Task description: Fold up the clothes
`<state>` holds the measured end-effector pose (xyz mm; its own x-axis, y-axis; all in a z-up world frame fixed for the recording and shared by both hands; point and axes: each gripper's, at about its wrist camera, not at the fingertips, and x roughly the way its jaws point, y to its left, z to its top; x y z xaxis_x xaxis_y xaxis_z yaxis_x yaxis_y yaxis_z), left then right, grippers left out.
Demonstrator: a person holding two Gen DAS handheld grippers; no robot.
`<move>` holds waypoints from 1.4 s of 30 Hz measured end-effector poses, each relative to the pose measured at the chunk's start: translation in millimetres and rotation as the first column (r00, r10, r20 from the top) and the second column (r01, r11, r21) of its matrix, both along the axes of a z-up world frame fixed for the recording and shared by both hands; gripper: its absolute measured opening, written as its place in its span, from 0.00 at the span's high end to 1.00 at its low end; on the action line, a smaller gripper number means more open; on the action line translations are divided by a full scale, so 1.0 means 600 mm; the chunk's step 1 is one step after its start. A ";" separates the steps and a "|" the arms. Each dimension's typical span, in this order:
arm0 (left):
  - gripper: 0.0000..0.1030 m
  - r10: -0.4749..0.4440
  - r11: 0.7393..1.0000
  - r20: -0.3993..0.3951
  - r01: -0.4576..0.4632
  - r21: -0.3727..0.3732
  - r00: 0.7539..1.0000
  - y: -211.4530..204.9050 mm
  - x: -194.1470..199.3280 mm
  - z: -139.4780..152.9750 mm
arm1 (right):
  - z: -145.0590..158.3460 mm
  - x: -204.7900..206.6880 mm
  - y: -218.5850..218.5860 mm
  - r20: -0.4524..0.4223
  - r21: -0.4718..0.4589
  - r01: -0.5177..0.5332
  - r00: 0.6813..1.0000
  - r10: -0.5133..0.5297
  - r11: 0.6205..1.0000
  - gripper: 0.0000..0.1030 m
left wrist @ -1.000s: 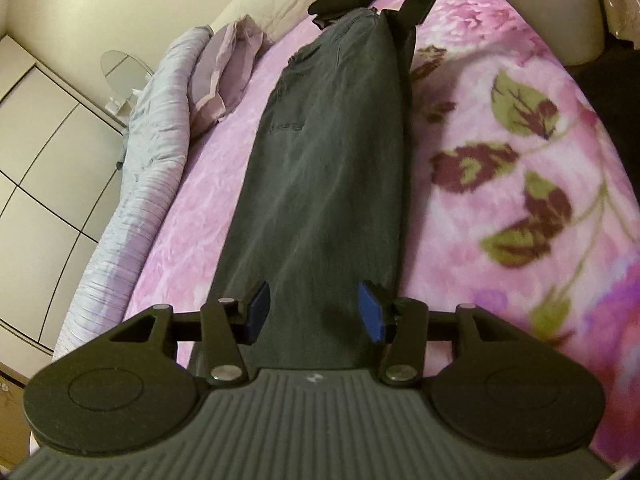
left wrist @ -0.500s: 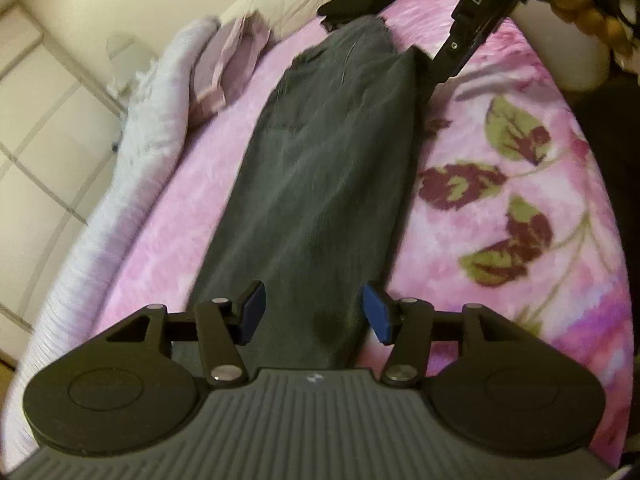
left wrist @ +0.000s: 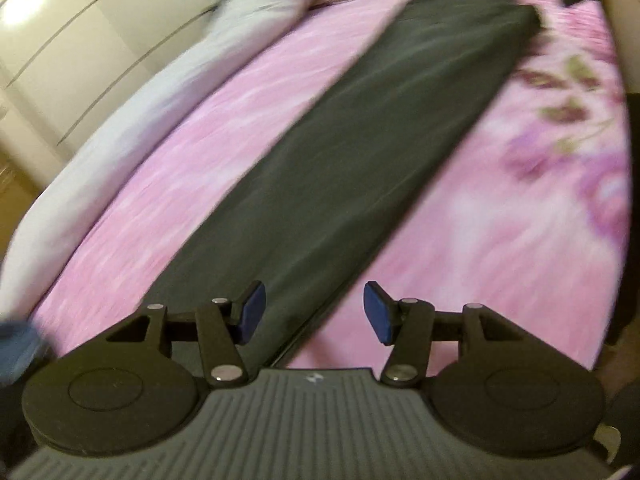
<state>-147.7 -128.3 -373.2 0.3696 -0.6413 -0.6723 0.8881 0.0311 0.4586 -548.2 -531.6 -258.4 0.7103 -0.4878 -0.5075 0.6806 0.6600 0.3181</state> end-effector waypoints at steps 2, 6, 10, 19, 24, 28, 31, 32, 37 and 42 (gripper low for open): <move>0.51 0.106 0.994 -0.006 -0.106 -0.012 0.994 0.040 0.059 0.004 | 0.005 0.014 0.015 -0.022 -0.023 -0.008 1.000 0.007 1.000 0.90; 0.51 0.252 0.967 -0.076 -0.254 -0.017 0.965 0.096 0.148 -0.008 | 0.010 0.058 0.043 -0.023 -0.029 -0.068 0.997 0.068 0.997 0.56; 0.51 0.291 0.955 -0.156 -0.297 -0.011 0.944 0.141 0.185 -0.018 | 0.011 0.114 0.072 -0.043 -0.029 -0.149 0.988 0.147 0.988 0.52; 0.50 0.174 0.985 0.071 -0.172 -0.024 0.982 0.174 0.141 -0.013 | 0.004 0.221 0.150 -0.087 -0.070 -0.316 0.947 0.310 0.946 0.45; 0.48 0.199 0.980 -0.019 -0.200 -0.022 0.980 0.161 0.164 -0.025 | -0.002 0.240 0.157 -0.115 -0.087 -0.313 0.946 0.303 0.946 0.43; 0.48 0.222 0.974 -0.033 -0.223 -0.040 0.975 0.160 0.164 -0.029 | -0.002 0.217 0.131 -0.129 -0.096 -0.253 0.962 0.240 0.963 0.41; 0.48 0.234 0.971 -0.027 -0.235 -0.034 0.972 0.158 0.162 -0.030 | -0.004 0.187 0.093 -0.123 -0.091 -0.180 0.978 0.168 0.980 0.41; 0.48 0.236 0.971 -0.020 -0.236 -0.028 0.972 0.157 0.161 -0.030 | -0.005 0.177 0.079 -0.115 -0.083 -0.154 0.983 0.144 0.984 0.41; 0.50 0.235 0.972 0.016 -0.234 -0.012 0.972 0.143 0.140 -0.010 | -0.005 0.111 0.004 -0.027 -0.002 -0.027 0.999 0.027 1.000 0.40; 0.50 0.168 0.984 0.037 -0.165 -0.065 0.985 0.101 0.079 0.018 | -0.012 0.035 -0.068 0.025 0.054 0.097 0.995 -0.098 0.994 0.40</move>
